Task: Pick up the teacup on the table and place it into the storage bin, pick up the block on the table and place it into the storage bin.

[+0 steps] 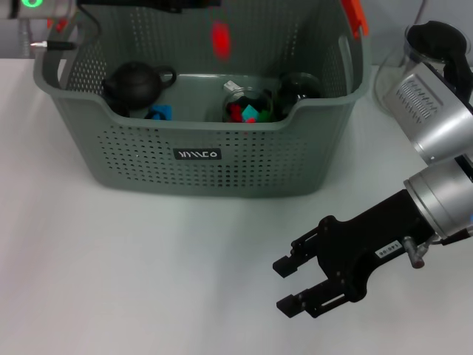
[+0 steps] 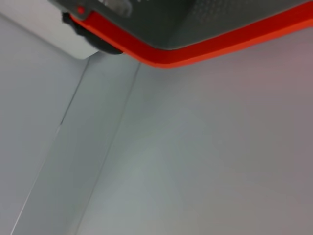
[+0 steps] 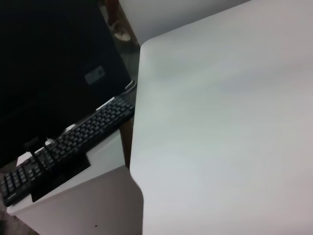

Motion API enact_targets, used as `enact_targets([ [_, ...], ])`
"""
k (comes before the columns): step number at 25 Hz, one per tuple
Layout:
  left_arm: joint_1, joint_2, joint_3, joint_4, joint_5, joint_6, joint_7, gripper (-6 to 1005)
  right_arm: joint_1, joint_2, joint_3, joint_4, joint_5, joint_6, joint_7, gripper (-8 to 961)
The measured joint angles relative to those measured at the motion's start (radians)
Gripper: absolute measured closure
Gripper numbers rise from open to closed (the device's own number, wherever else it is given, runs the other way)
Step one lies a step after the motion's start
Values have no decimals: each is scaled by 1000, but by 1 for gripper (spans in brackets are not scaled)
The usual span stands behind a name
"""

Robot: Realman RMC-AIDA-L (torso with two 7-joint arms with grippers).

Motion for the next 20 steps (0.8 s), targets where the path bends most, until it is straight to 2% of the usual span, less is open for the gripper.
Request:
enact_targets([
  [2, -5, 0, 22, 0, 10, -32, 0, 754, 2, -2, 0, -1, -1, 3, 0, 326],
  [5, -7, 1, 29, 6, 13, -56, 1, 556, 4, -2, 0, -2, -2, 7, 0, 326],
  [10, 15, 5, -34, 67, -2, -19, -3, 450, 4, -3, 10, -3, -4, 20, -3, 326],
  [12, 42, 1, -92, 105, -59, 78, 14, 408, 4, -4, 22, -3, -4, 22, -9, 326],
  [16, 115, -3, -177, 119, -237, 365, 134, 323, -1, -4, 57, -5, -4, 26, -44, 325],
  [18, 158, -6, -215, 111, -290, 483, 193, 234, -4, -4, 64, -5, -5, 27, -55, 325],
  [20, 208, -21, -246, 103, -302, 545, 238, 145, -10, -4, 80, -1, -5, 27, -82, 325],
])
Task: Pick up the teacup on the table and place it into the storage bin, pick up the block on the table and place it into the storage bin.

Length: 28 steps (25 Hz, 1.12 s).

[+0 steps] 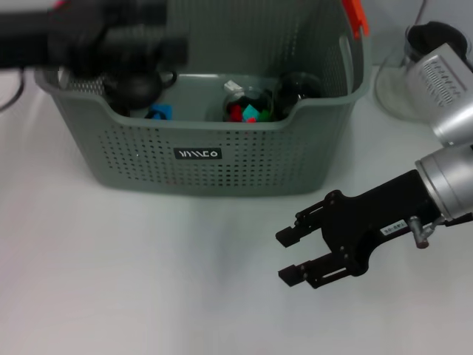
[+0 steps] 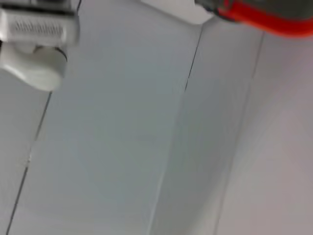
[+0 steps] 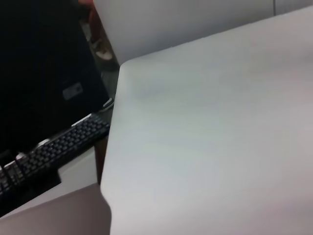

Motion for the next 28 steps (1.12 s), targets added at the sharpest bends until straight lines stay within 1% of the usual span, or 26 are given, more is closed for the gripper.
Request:
enact_targets([
  [1, 23, -8, -5, -4, 1, 8, 17, 100, -5, 0, 12, 2, 0, 1, -17, 325],
  [3, 82, -31, -13, -13, 7, 17, 72, 79, -18, 0, 44, 4, 2, 0, -55, 325],
  [4, 138, -52, -14, -19, 13, 29, 147, 68, -32, 0, 81, 4, 6, -5, -89, 325],
  [5, 138, -52, -14, -19, 13, 29, 147, 58, -32, 0, 81, 4, 6, -5, -89, 325],
  [6, 165, -62, -13, -20, 23, 36, 182, 47, -38, 0, 103, 4, 8, -11, -102, 325],
  [8, 196, -74, -11, -26, 58, 47, 222, 47, -46, 0, 131, 4, 10, -24, -116, 325],
  [11, 223, -92, -6, -63, 122, 57, 265, 47, -53, 0, 160, 13, 11, -44, -131, 324],
  [12, 227, -98, -5, -94, 151, 51, 288, 47, -54, 0, 163, 19, 10, -46, -133, 323],
  [16, 219, -102, -4, -171, 203, 24, 327, 47, -60, 0, 162, 45, 5, -46, -143, 318],
  [18, 208, -100, -1, -200, 234, 12, 340, 47, -64, 0, 162, 48, 5, -46, -149, 146],
  [23, 180, -96, 7, -248, 290, -24, 358, 47, -66, 0, 162, 45, 6, -47, -164, 37],
  [24, 166, -93, 8, -267, 307, -40, 361, 47, -65, 0, 163, 45, 6, -45, -165, 15],
  [28, 148, -89, 8, -293, 333, -68, 375, 47, -56, 2, 161, 46, 5, -26, -168, 17],
])
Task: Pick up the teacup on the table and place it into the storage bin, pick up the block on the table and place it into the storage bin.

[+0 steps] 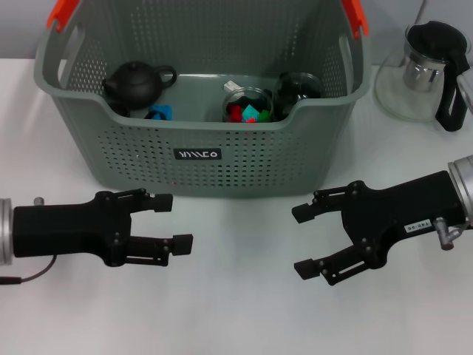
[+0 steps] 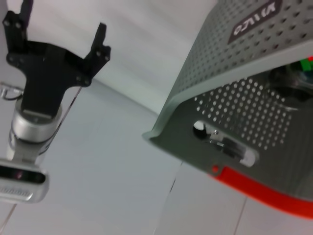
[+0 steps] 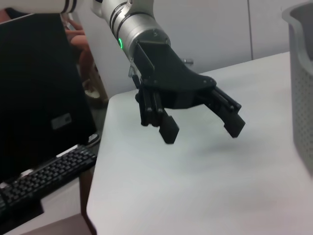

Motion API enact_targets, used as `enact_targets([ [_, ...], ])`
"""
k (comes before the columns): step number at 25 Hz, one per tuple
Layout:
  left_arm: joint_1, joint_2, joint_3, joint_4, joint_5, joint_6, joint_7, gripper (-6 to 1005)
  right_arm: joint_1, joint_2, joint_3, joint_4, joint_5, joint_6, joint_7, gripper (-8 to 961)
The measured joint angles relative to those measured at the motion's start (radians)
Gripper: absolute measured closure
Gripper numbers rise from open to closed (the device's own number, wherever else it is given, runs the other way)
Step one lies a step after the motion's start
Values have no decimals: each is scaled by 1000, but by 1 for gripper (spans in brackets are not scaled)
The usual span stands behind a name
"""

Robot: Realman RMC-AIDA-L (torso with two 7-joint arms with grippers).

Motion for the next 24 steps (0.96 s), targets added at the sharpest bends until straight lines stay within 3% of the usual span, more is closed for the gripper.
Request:
enact_targets([
  [24, -29, 7, 12, -32, 23, -50, 18, 47, 5, 9, -8, -2, 0, 42, -2, 26],
])
